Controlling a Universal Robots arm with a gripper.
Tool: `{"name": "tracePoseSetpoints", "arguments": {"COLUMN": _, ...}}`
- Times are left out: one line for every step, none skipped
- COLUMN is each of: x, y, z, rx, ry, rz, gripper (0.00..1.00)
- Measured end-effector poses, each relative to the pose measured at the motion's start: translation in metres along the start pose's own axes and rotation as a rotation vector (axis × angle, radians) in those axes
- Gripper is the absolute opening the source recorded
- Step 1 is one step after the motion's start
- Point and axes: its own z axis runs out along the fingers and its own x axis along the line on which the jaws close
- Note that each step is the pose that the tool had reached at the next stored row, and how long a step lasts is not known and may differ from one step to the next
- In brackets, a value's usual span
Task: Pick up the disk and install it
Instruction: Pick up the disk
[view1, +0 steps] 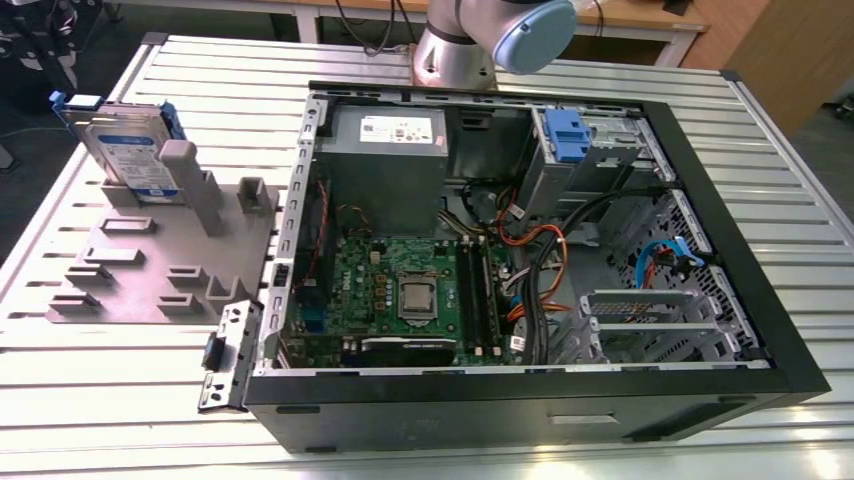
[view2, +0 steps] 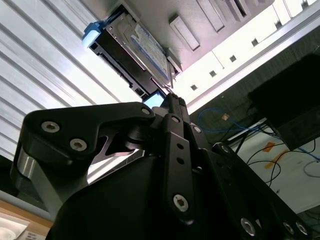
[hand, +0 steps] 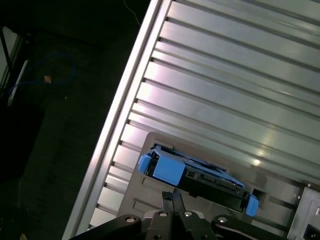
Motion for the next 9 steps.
{"name": "tracePoseSetpoints", "arguments": {"x": 0.0000, "y": 0.0000, "z": 0.0000, "rx": 0.0001, "ry": 0.0001, "rz": -0.002, "gripper": 0.11}}
{"name": "tracePoseSetpoints", "arguments": {"x": 0.0000, "y": 0.0000, "z": 0.0000, "rx": 0.0002, "ry": 0.0002, "rz": -0.005, "gripper": 0.11}}
{"name": "tracePoseSetpoints", "arguments": {"x": 0.0000, "y": 0.0000, "z": 0.0000, "rx": 0.0003, "ry": 0.0003, "rz": -0.007, "gripper": 0.11}}
{"name": "tracePoseSetpoints", "arguments": {"x": 0.0000, "y": 0.0000, "z": 0.0000, "rx": 0.0004, "ry": 0.0004, "rz": -0.009, "gripper": 0.11}}
{"name": "tracePoseSetpoints", "arguments": {"x": 0.0000, "y": 0.0000, "z": 0.0000, "rx": 0.0005, "ry": 0.0005, "rz": -0.011, "gripper": 0.11}}
{"name": "tracePoseSetpoints", "arguments": {"x": 0.0000, "y": 0.0000, "z": 0.0000, "rx": 0.0006, "ry": 0.0006, "rz": -0.013, "gripper": 0.11}}
{"name": "tracePoseSetpoints", "arguments": {"x": 0.0000, "y": 0.0000, "z": 0.0000, "rx": 0.0007, "ry": 0.0007, "rz": -0.015, "gripper": 0.11}}
{"name": "tracePoseSetpoints", "arguments": {"x": 0.0000, "y": 0.0000, "z": 0.0000, "rx": 0.0008, "ry": 0.0008, "rz": -0.018, "gripper": 0.11}}
{"name": "tracePoseSetpoints", "arguments": {"x": 0.0000, "y": 0.0000, "z": 0.0000, "rx": 0.0008, "ry": 0.0009, "rz": -0.020, "gripper": 0.11}}
